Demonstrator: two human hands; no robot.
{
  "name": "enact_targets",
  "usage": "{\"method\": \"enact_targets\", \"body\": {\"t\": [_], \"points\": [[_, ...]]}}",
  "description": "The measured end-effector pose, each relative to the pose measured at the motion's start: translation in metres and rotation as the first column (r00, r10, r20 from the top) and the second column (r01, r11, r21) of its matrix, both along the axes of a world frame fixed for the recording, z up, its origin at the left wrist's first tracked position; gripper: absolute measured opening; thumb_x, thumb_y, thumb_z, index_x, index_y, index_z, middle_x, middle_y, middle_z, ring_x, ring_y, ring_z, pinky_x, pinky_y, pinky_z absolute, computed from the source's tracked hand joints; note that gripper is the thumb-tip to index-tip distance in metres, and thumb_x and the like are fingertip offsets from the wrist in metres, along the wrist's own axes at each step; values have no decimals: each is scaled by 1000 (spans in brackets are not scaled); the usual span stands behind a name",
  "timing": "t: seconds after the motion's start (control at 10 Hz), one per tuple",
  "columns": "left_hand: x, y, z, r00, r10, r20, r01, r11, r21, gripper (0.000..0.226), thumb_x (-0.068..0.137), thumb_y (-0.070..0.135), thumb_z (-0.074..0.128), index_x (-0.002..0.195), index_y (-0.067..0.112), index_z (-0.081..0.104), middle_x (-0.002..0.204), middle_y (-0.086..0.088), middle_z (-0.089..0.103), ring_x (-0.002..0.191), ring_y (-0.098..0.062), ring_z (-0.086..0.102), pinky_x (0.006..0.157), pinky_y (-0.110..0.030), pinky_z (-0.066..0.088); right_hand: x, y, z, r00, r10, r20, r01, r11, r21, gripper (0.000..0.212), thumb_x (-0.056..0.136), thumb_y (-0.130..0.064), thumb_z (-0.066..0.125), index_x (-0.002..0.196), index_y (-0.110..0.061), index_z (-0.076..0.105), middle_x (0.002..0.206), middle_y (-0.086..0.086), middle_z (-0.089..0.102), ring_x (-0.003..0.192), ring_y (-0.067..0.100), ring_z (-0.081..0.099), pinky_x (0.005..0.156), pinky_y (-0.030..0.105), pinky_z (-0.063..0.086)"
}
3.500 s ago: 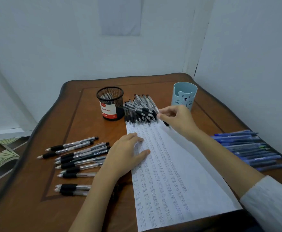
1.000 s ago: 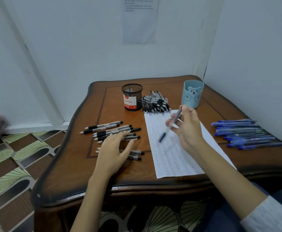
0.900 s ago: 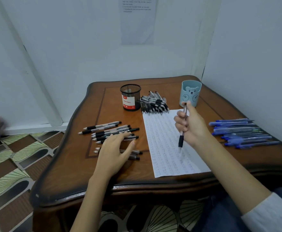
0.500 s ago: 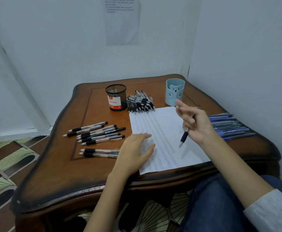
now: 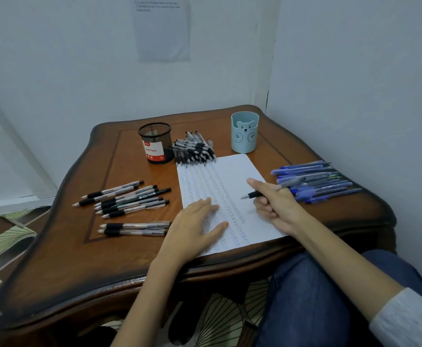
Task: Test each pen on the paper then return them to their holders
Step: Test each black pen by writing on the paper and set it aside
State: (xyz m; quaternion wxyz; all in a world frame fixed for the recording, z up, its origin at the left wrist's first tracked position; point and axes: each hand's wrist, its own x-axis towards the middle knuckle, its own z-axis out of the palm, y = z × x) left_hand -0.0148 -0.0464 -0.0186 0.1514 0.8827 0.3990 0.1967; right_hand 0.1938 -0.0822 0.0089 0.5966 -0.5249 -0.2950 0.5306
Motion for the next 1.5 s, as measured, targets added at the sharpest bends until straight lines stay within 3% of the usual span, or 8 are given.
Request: {"method": "enact_targets", "body": {"t": [0.1,0.2,0.3,0.5,0.8,1.2,1.4,1.5], "points": [[0,0,0,1000,5,-6,-5,1000,-7,55,91,56,48,138,28,46,153,7,32,141,-7,25,113,-26,17,-4,-1,0,998,-30,49,28,999,46,28,95,-26,58,73,-8,53,49,7,54,35,10,44,33,16,33],[0,0,0,1000,11,-6,-11,1000,-11,56,91,57,48,138,28,47,153,7,33,140,-7,25,113,-26,17,-8,-2,-1,988,-9,157,-4,997,82,31,86,-29,68,72,-3,59,55,11,60,38,13,49,36,19,40],[0,0,-1,1000,17,-14,-17,1000,-16,57,90,58,47,139,28,46,153,8,32,141,-6,24,113,-27,17,-12,-3,-6,922,-83,378,64,996,62,45,77,-35,78,55,-8,50,46,10,55,30,13,41,32,17,30],[1,0,-1,1000,18,-13,-18,1000,-26,57,90,59,47,139,29,46,153,8,32,141,-6,24,114,-29,18,-15,-4,-16,769,-142,624,35,983,181,43,83,-20,76,53,-5,48,42,11,53,35,16,53,39,20,38],[1,-2,0,1000,21,-11,-22,1000,-21,57,90,58,48,139,28,46,152,8,33,140,-7,26,113,-29,19,-12,-4,-19,725,-147,673,10,979,203,38,81,5,61,52,-6,39,45,7,37,35,14,53,39,17,37],[1,-2,0,1000,25,-12,-25,999,-30,57,89,58,48,139,28,46,152,9,33,140,-6,26,113,-28,18,-13,-1,-22,751,-92,654,-29,985,173,32,81,7,60,56,10,41,51,13,36,35,19,50,36,20,35],[1,-3,0,1000,26,-7,-26,999,-33,57,89,58,48,139,29,46,152,9,33,140,-6,25,113,-27,18,-12,-1,-22,762,-110,639,-15,982,187,33,80,8,60,54,-1,41,51,12,34,34,18,50,37,22,36],[1,-3,1,1000,26,-8,-26,999,-33,57,90,58,48,139,28,46,152,9,33,140,-6,25,113,-27,17,-12,0,-23,769,-94,632,-25,984,176,32,80,9,59,55,7,40,52,13,33,35,20,48,37,25,36]]}}
